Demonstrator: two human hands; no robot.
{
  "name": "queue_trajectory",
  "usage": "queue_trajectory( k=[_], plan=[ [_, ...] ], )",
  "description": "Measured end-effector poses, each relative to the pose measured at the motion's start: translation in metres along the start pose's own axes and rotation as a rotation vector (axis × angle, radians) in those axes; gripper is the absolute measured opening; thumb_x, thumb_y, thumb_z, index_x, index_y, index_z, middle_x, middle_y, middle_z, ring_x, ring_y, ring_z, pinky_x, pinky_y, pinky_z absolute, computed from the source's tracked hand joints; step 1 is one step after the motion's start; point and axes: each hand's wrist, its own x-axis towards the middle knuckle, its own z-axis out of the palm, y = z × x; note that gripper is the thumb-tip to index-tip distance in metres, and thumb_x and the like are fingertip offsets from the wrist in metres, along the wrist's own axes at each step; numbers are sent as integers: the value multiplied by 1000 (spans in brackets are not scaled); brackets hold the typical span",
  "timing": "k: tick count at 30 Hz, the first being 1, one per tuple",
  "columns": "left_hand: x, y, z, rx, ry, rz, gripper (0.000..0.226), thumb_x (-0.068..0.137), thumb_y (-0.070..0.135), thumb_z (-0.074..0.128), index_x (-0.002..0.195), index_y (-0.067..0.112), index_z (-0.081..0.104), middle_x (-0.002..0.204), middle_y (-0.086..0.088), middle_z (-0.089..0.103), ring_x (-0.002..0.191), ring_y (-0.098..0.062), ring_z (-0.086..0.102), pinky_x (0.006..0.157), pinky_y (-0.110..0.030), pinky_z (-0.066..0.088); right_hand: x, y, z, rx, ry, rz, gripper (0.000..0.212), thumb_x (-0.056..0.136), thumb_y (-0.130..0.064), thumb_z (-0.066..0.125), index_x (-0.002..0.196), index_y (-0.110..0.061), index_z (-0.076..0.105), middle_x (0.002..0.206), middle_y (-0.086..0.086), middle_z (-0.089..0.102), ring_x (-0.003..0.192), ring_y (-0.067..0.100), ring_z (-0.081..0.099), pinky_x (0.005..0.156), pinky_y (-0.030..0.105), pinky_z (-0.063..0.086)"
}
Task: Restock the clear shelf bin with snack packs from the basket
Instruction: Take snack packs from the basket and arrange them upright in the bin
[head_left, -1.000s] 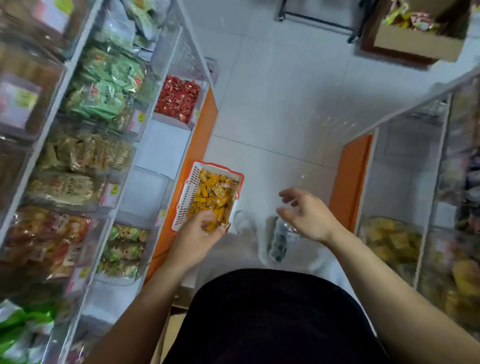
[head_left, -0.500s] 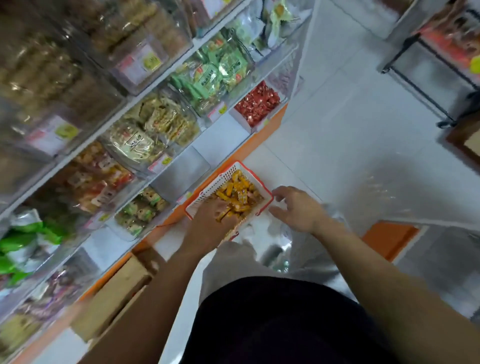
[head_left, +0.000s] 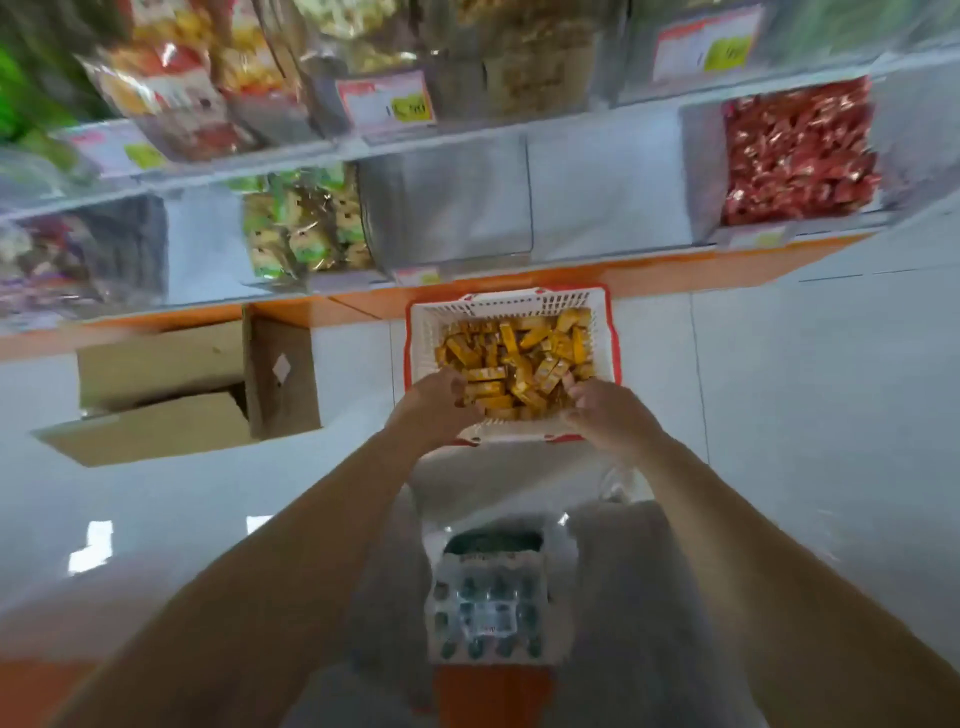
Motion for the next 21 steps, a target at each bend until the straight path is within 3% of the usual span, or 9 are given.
queue_trajectory(
  k=[3, 5, 8, 12, 15, 17, 21],
  plan=[
    [78, -40, 43, 25, -8, -2, 35, 87, 42, 71, 115, 24, 58, 114, 0, 66, 96, -20, 61, 79, -34, 52, 82, 34, 38, -43, 8, -23, 10, 92, -36, 52, 88, -26, 54, 91, -4, 60, 94, 21, 62, 78, 37, 51],
    [137, -67, 74, 49, -11, 22, 43, 87, 41, 70, 123, 20, 59, 120, -2, 65, 99, -20, 60, 82, -33, 51, 141, 55, 68, -100, 29, -9, 25, 93, -38, 55, 111, -21, 61, 115, 1, 62, 108, 23, 59, 91, 40, 50],
    [224, -104, 118, 182, 7, 96, 60, 87, 45, 71, 138, 19, 53, 134, -6, 61, 115, -26, 61, 93, -40, 54, 223, 79, 103, -212, 98, -57, 40, 86, -39, 62, 120, -18, 62, 123, 6, 62, 112, 28, 60, 89, 40, 51],
    [309, -143, 166, 458, 57, 246, 84, 87, 59, 68, 155, 24, 33, 157, -6, 41, 144, -32, 38, 113, -52, 38, 312, 102, 134, -675, -14, -235, 70, 76, -52, 53, 141, -24, 47, 141, 4, 51, 127, 29, 49, 97, 43, 44],
    [347, -161, 192, 492, -7, 314, 93, 87, 60, 68, 160, 24, 23, 161, -6, 36, 145, -33, 39, 109, -55, 43, 348, 122, 152, -1012, -138, -195, 83, 77, -52, 64, 151, -31, 31, 155, -2, 35, 136, 27, 41, 103, 44, 42],
    [357, -170, 204, 486, -29, 310, 93, 84, 60, 72, 157, 26, 28, 157, -5, 41, 141, -32, 43, 108, -58, 43, 354, 134, 161, -1074, -140, -163, 87, 76, -43, 73, 151, -33, 31, 157, -3, 32, 135, 27, 41, 98, 44, 48],
    [362, -186, 221, 459, 6, 323, 89, 80, 53, 79, 150, 19, 35, 149, -7, 45, 133, -33, 50, 107, -55, 45, 351, 152, 185, -1081, 66, -213, 69, 79, -41, 69, 142, -34, 39, 143, -1, 46, 128, 27, 43, 93, 43, 49]
  ],
)
